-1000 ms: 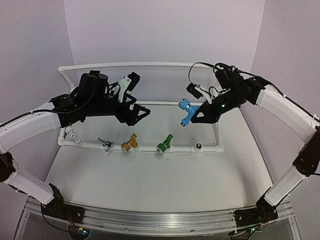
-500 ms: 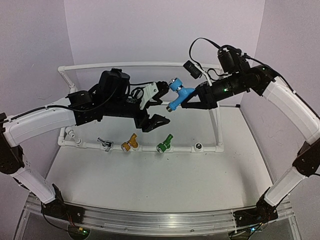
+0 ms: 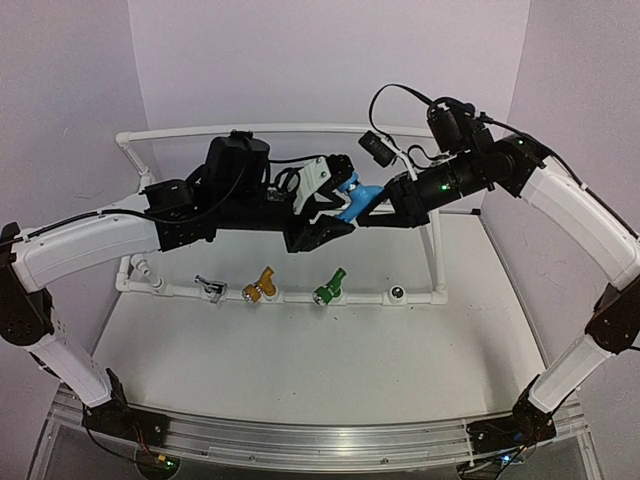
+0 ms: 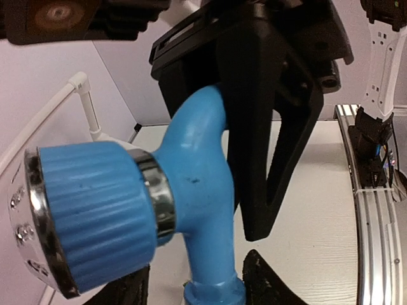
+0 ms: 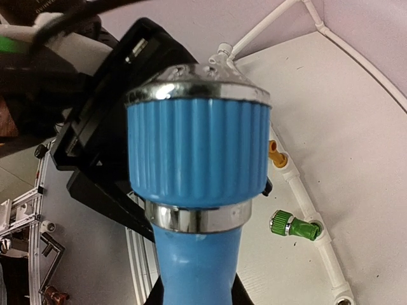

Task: Install the water faucets
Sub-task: Pass from the right arm to the left

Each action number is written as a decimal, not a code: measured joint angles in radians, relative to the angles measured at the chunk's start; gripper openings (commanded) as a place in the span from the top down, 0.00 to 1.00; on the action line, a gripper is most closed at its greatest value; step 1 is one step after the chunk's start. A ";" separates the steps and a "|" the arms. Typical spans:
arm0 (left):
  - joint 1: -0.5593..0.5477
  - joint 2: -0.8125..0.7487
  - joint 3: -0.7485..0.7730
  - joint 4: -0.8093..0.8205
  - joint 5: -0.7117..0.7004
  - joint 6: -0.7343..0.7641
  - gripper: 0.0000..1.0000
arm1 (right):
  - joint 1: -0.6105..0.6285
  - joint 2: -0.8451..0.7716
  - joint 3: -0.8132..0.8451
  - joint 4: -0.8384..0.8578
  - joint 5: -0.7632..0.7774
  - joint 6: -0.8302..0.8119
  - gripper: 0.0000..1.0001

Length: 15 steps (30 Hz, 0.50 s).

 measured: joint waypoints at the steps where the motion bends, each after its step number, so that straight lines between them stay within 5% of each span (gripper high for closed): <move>1: -0.002 0.000 0.003 0.002 -0.001 -0.002 0.65 | 0.001 0.000 -0.001 0.001 0.003 0.000 0.98; 5: -0.009 0.000 0.007 0.001 -0.004 -0.007 0.96 | 0.002 0.000 -0.001 0.008 0.012 0.000 0.73; 8: -0.011 0.000 0.008 -0.004 -0.011 -0.005 1.00 | 0.003 -0.003 -0.001 0.005 0.011 -0.013 0.41; 11: -0.011 0.000 0.008 -0.005 -0.019 0.005 1.00 | 0.003 -0.012 -0.001 -0.009 0.007 -0.050 0.34; 15: -0.017 0.000 0.008 -0.021 -0.022 0.041 1.00 | 0.003 -0.016 0.029 -0.060 -0.007 -0.109 0.37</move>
